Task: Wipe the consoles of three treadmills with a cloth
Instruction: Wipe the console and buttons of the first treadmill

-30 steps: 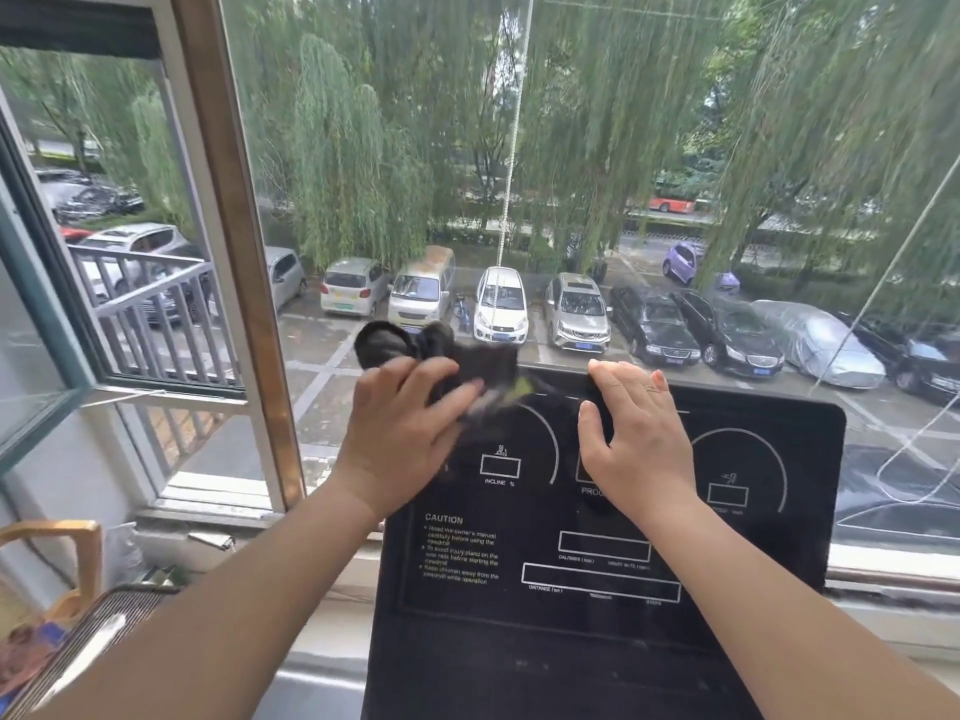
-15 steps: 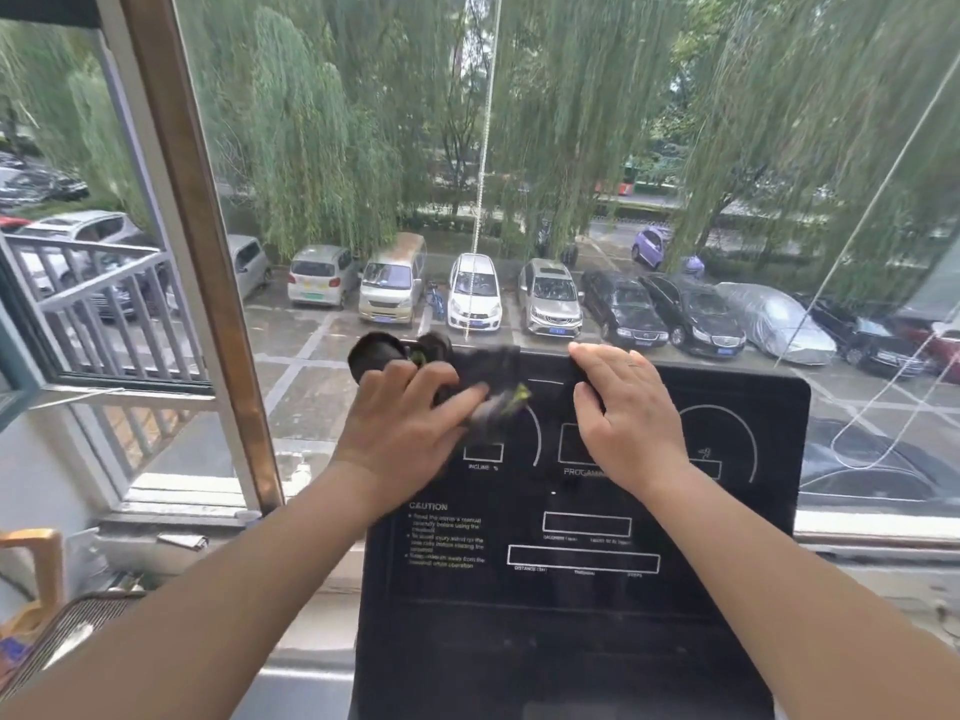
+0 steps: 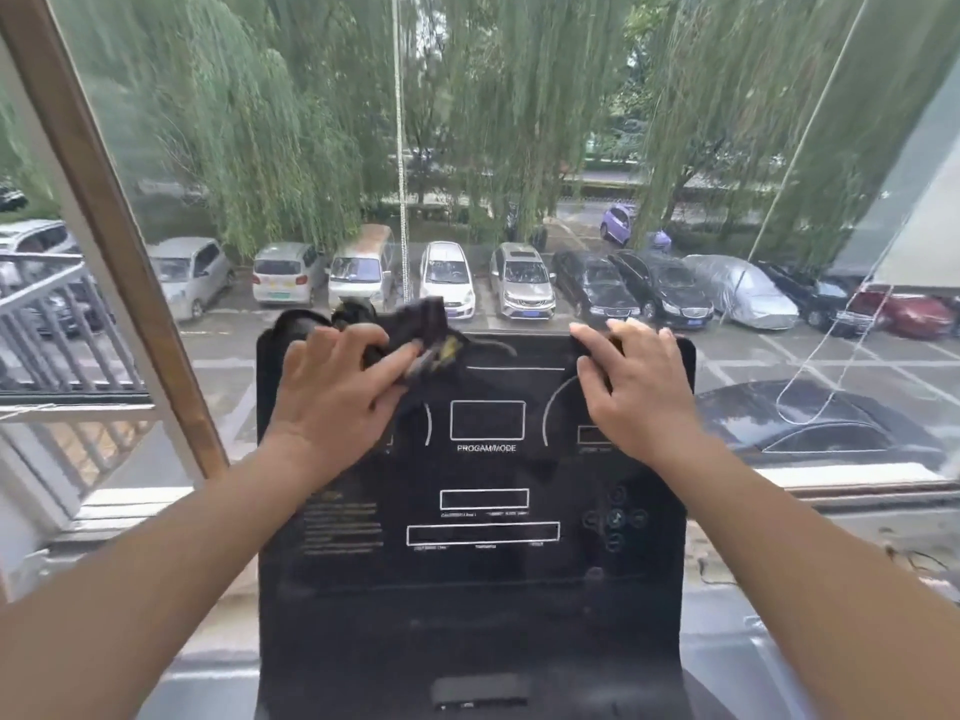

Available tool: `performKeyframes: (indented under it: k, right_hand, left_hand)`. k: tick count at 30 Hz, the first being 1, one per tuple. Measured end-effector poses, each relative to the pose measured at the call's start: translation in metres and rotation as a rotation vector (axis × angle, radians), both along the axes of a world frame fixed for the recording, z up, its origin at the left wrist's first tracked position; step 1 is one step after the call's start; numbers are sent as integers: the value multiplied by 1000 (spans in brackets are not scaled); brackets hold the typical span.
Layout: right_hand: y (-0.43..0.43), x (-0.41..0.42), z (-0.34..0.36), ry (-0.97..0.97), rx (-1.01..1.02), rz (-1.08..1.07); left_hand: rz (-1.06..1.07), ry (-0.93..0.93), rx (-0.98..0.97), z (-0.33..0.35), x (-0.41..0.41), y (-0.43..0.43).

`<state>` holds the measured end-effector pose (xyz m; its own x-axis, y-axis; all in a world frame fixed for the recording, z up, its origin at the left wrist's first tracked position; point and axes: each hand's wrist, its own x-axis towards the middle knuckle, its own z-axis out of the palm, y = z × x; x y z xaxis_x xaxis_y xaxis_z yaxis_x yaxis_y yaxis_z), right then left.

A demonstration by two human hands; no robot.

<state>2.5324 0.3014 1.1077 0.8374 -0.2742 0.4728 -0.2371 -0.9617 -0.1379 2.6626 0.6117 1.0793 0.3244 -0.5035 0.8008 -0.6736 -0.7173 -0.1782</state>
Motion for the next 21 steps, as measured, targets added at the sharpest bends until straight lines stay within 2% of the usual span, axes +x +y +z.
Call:
performKeyframes:
  k: [3,5,9,11,13,14,16,19,21]
  right_hand:
    - [-11,2,-6,-58,10,44]
    - [-17,3,-6,-81,27,86]
    - [-31,-3,-3,-117,178,200]
    - [-37,-6,0,-100,248,245]
    - [-42,-5,3,-78,293,268]
    - [-44,-3,3,-75,303,276]
    - [-46,-1,1,-87,313,282]
    - [-46,1,-2,-119,370,296]
    - [-47,1,-2,-125,403,309]
  left_hand:
    - [198,93,-275,-8,-16,-37]
    - [229,108,-288,-30,-35,-57]
    - [82,61,-31,-74,-72,-67]
    - [-44,9,167,-63,-68,-56]
    - [-54,-49,290,-37,-53,-48]
    - [-11,-53,260,-26,-46,-48]
    - [117,26,36,-15,-45,-59]
    - [276,211,-355,-35,-66,-103]
    - [300,274,-473,-59,-89,-129]
